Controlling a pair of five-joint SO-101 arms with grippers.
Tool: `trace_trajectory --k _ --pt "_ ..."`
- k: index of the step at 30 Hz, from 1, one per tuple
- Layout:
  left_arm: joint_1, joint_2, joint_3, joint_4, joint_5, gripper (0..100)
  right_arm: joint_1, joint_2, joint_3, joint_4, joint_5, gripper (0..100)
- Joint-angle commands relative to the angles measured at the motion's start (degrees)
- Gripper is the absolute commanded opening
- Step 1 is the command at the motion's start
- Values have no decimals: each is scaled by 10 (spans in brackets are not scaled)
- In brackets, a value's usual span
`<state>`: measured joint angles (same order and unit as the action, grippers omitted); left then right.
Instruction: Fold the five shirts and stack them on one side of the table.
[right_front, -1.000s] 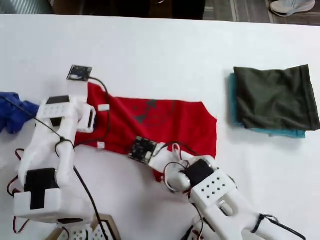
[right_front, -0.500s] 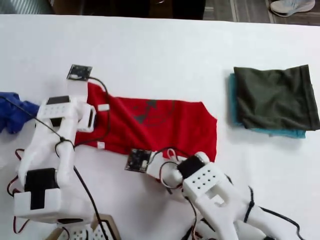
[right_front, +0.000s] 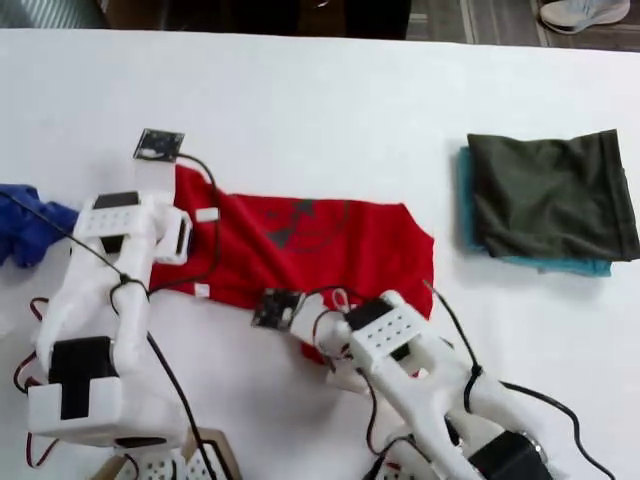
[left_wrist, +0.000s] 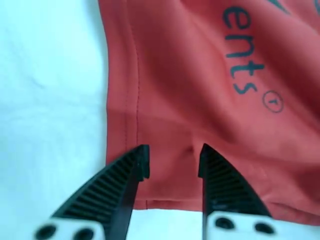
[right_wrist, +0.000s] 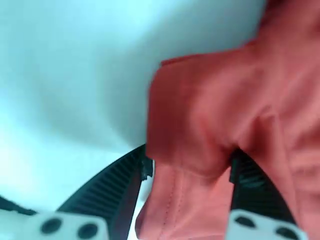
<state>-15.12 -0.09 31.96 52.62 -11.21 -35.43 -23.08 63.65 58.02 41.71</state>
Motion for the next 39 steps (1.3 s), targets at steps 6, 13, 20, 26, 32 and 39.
trace_trajectory --k 6,13,20,26,32,39 --pt "4 -24 -1 -5 2 184 44 42 -27 -8 45 30" --pt "4 -24 -1 -6 2 184 44 41 -84 27 45 21" --pt "4 -24 0 -6 2 184 70 45 -244 146 101 20" --pt "4 -24 0 -6 2 184 114 48 -314 146 149 20" --pt "5 -24 0 -6 2 184 118 57 -335 89 151 20" --pt "5 -24 0 -6 2 184 120 173 -374 23 139 22"
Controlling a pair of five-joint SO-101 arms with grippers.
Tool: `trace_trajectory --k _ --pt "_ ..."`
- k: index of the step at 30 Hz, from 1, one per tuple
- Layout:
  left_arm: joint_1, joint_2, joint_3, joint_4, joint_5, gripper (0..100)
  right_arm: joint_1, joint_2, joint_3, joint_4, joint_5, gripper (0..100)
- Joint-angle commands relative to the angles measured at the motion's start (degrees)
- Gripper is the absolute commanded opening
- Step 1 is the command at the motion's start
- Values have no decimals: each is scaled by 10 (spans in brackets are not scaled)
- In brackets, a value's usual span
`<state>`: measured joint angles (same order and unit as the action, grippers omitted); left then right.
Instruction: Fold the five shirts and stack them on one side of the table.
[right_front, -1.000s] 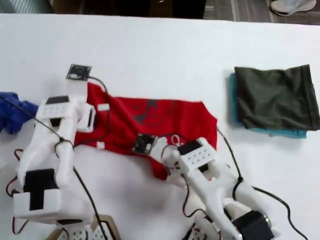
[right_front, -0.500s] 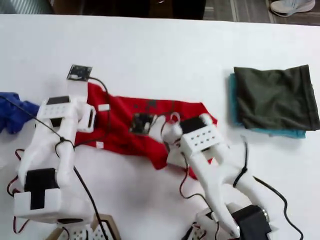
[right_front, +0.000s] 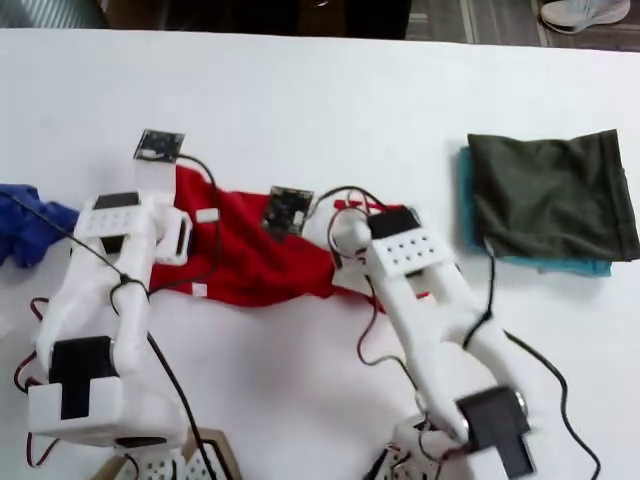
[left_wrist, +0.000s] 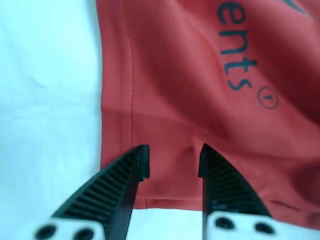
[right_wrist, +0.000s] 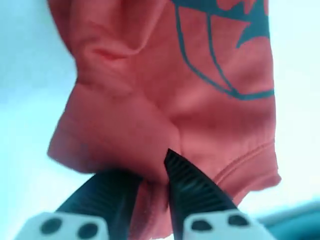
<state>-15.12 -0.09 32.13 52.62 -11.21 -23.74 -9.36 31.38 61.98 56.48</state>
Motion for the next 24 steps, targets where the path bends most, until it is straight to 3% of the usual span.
trace_trajectory --k 1,7,17,24 --pt "5 -24 -2 -6 2 184 4 55 -74 -15 -25 28" --pt "5 -24 -2 -6 2 184 28 141 -200 -15 -62 117" --pt "5 -24 -2 -4 2 184 58 192 -304 36 -65 119" --pt "5 -24 -2 -4 2 184 98 140 -375 108 -120 108"
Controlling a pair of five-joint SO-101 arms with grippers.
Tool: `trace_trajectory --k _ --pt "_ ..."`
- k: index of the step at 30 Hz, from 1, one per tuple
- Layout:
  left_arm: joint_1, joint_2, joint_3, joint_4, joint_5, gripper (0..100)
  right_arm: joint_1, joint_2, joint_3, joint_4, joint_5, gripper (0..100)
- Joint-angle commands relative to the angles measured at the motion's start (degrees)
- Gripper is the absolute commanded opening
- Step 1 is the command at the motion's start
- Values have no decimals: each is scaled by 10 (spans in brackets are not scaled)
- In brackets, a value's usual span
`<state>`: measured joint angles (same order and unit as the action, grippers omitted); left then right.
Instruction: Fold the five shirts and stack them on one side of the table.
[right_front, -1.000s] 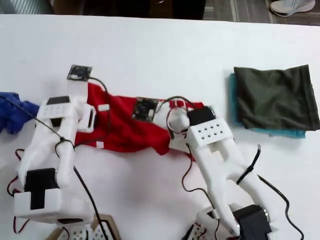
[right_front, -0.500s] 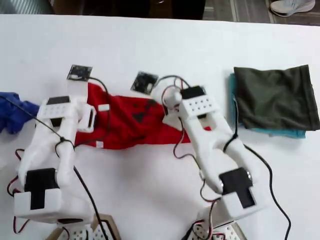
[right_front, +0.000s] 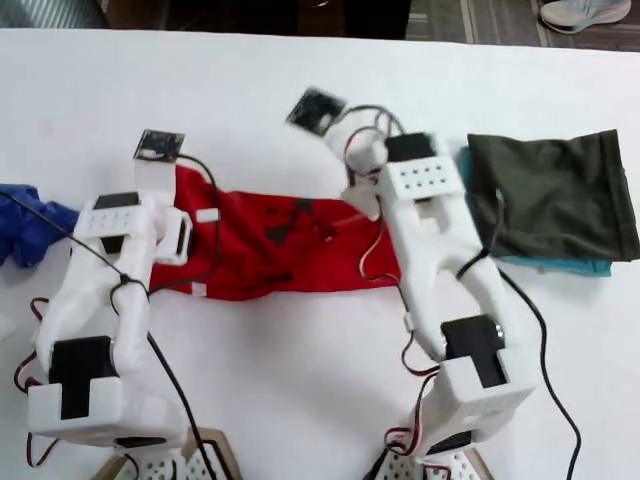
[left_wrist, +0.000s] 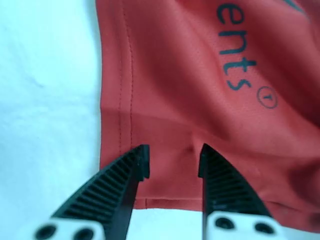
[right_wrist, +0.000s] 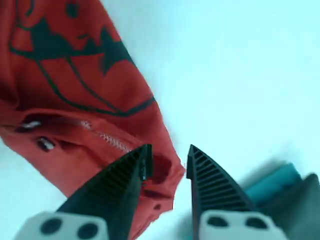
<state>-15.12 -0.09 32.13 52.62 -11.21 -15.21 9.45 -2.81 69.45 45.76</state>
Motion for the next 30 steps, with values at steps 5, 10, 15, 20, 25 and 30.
trace_trajectory --k 5,10,15,20,25,30 --pt "5 -24 -2 -4 2 184 10 -71 -21 150 -8 21" --pt "5 -24 -2 -5 2 184 -6 -97 75 157 -7 22" --pt "5 -24 -2 -4 2 184 -26 -116 193 29 -9 22" --pt "5 -24 -2 -4 2 184 -51 -95 236 -88 -12 22" --pt "5 -24 -2 -4 2 184 -51 -44 225 -182 -48 22" --pt "5 -24 -2 -5 2 184 -55 -12 157 -189 -87 22"
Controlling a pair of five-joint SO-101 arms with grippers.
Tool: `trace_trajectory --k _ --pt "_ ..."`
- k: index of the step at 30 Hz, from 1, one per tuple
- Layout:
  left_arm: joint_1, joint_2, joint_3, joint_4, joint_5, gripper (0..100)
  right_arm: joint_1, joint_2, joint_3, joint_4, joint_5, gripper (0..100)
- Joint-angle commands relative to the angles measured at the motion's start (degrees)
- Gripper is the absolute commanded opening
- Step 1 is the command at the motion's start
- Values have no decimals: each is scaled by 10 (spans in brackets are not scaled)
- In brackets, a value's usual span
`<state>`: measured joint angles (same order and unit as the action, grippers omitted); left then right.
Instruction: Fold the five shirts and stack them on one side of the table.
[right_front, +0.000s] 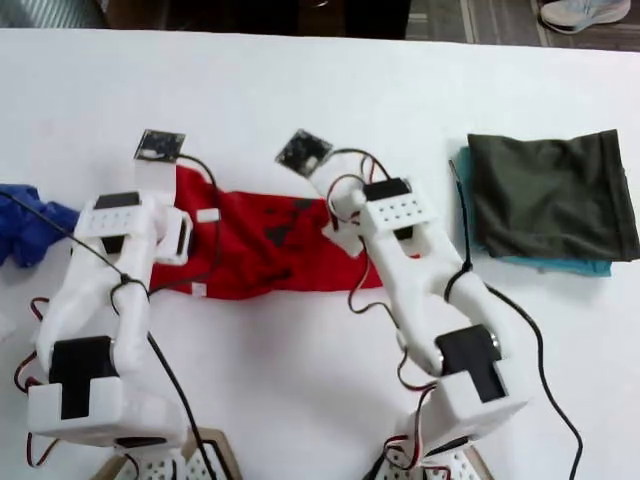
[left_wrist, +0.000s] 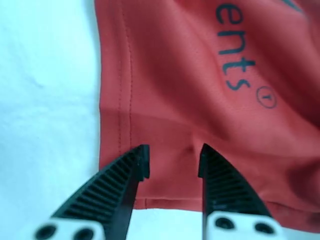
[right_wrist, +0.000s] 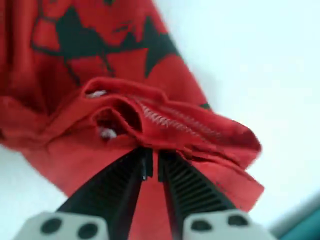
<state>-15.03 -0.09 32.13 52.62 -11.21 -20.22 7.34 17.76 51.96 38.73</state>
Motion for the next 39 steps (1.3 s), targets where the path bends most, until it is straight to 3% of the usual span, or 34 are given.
trace_trajectory --k 1,11,17,22,27,32,39 --pt "4 -24 -2 -5 2 184 -5 23 -62 -18 -21 22" --pt "4 -24 -2 -5 2 184 0 140 -204 -15 -121 22" --pt "4 -24 -2 -5 2 184 15 82 -281 136 -167 22" --pt "4 -24 -2 -6 2 184 -24 15 -222 205 -164 22" --pt "1 -25 -2 -6 5 184 -95 -25 -66 111 -167 22" --pt "-12 -25 -3 -6 7 184 -113 -27 38 -1 -169 22" --pt "-16 -29 -6 -2 19 184 -111 -20 113 -3 -167 22"
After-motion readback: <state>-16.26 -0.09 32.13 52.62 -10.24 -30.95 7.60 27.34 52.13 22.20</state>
